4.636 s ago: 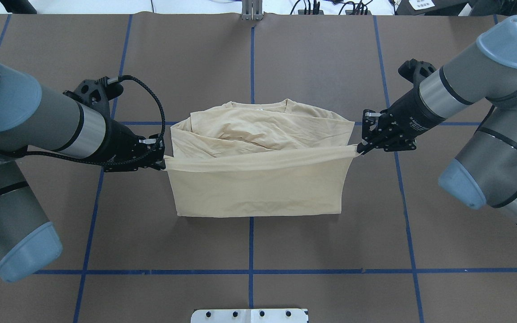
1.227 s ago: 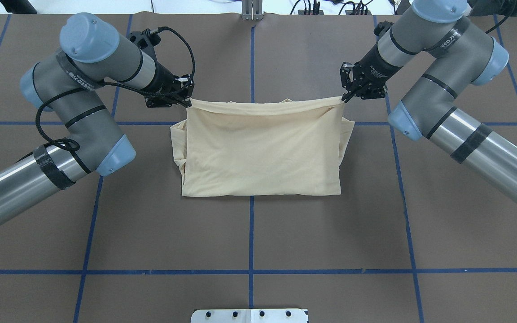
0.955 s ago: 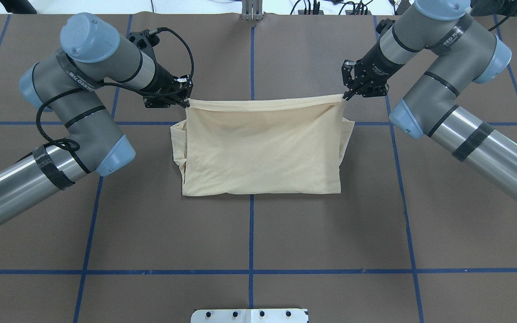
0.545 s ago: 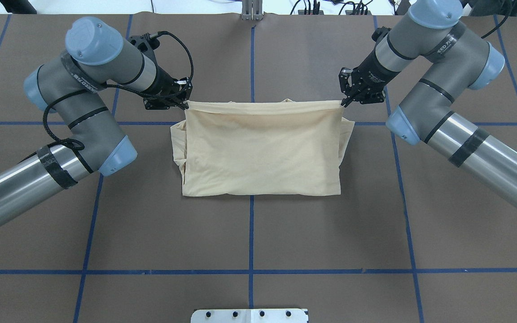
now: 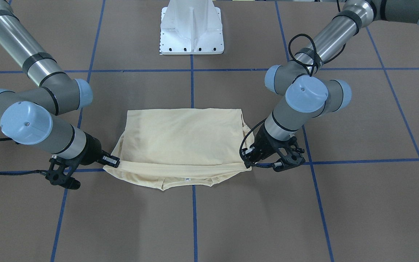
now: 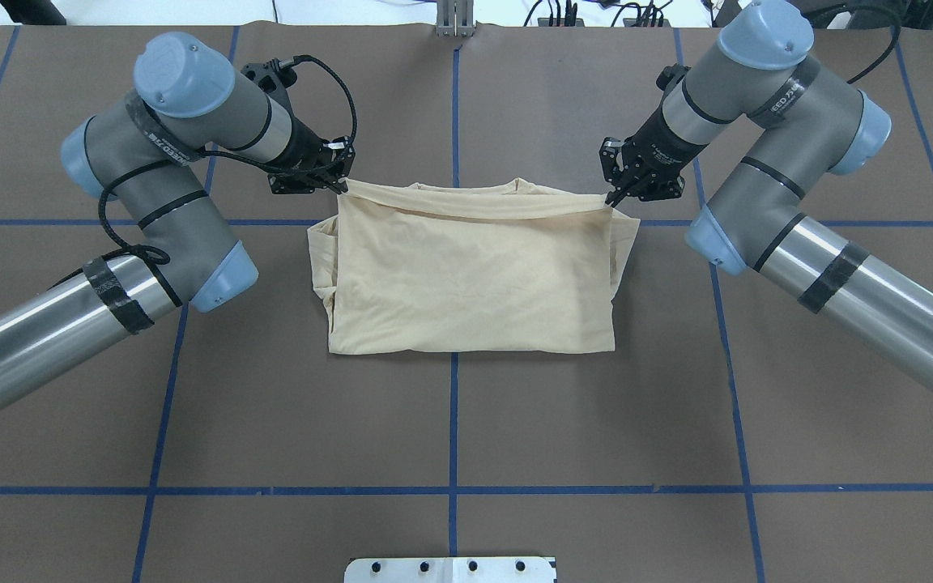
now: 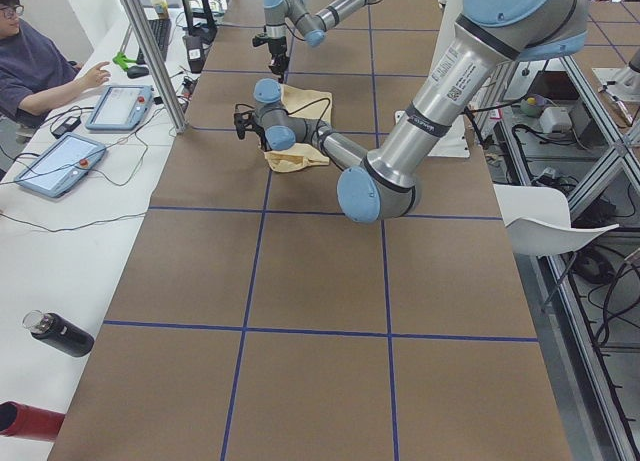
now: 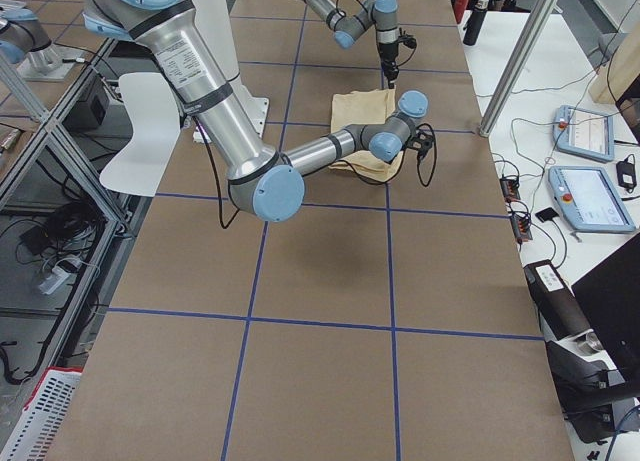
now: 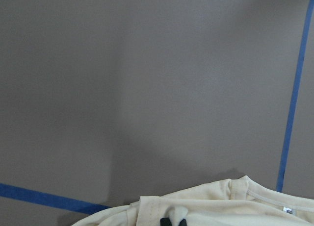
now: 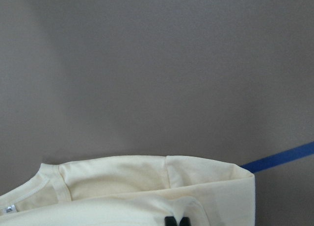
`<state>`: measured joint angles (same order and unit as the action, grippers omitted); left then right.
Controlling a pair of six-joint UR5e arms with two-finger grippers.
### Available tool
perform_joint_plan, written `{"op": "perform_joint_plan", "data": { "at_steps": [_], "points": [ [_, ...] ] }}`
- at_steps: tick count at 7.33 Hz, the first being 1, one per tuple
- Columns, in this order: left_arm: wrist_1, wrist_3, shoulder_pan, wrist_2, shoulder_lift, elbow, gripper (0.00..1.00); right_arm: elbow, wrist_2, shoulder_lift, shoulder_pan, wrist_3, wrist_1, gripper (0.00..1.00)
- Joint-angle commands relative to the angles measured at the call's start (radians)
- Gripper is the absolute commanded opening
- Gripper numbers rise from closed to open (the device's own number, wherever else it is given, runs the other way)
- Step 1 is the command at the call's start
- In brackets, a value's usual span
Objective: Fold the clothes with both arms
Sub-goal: 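Lay the hem down at the collar with both grippers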
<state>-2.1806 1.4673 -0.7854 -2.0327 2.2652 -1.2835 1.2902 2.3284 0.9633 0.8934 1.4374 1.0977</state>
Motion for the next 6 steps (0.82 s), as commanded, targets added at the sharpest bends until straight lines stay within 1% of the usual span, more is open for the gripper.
{"op": "perform_joint_plan", "data": {
  "at_steps": [1, 3, 4, 5, 6],
  "points": [
    [-0.002, 0.001, 0.008, 0.017, 0.001, 0.015, 0.0, 0.0, -0.001, 0.005, -0.001, 0.0, 0.001, 0.0],
    [-0.004, -0.002, 0.008, 0.016, 0.007, 0.018, 0.0, -0.008, -0.011, 0.0, -0.002, 0.0, 0.001, 0.0],
    [-0.011, -0.004, 0.008, 0.016, 0.007, 0.015, 0.16, -0.008, -0.011, -0.002, -0.002, 0.0, 0.001, 0.0],
    [-0.037, -0.004, 0.006, 0.017, 0.008, 0.015, 0.8, -0.008, -0.011, -0.005, -0.002, 0.002, 0.001, 0.37],
    [-0.041, -0.002, 0.008, 0.016, 0.01, 0.012, 0.99, -0.008, -0.012, -0.005, -0.002, 0.003, -0.001, 0.99]
  ]
}}
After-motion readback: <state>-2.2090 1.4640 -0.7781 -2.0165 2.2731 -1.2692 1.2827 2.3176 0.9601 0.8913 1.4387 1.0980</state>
